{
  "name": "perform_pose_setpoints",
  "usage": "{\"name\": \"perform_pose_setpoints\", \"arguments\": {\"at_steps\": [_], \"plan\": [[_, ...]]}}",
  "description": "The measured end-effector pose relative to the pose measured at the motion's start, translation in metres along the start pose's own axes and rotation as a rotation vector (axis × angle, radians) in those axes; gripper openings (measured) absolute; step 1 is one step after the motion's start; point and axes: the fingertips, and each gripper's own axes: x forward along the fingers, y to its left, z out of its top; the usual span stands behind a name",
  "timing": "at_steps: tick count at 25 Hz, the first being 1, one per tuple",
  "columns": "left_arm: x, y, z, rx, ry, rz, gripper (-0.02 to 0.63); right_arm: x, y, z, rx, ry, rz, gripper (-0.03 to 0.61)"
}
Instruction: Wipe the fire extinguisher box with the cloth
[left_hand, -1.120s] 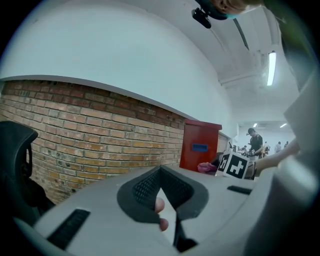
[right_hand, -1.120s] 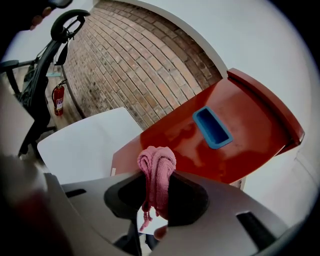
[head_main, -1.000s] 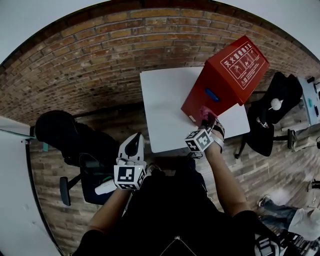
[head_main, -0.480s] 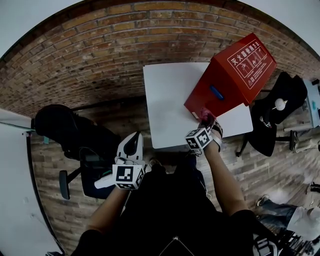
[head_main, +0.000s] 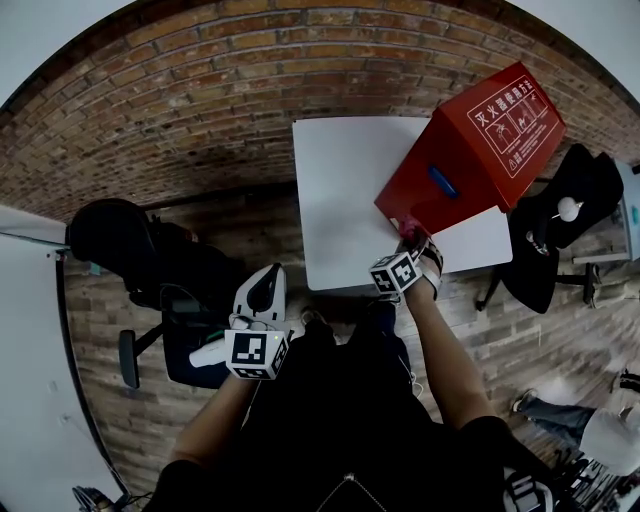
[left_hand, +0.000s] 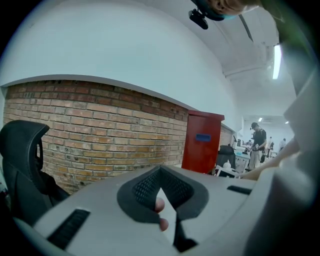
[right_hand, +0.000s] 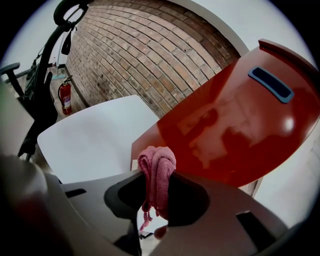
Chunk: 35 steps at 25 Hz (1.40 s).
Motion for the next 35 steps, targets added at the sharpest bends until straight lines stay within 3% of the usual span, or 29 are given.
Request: {"name": "perform_pose_setpoints", "arguments": {"at_steps": [13, 35], "plan": [[-0.007, 0.005, -0.017, 0.014, 0.049, 0.028, 0.029, 0.040, 0.036, -0.017, 0.028, 0.019, 0.021, 0.106], [-0.030, 0.032, -0.032, 0.021, 0.075, 0.150, 0.029, 0.101, 0.098, -0.047, -0.028, 0.077, 0.118, 0.106]]}}
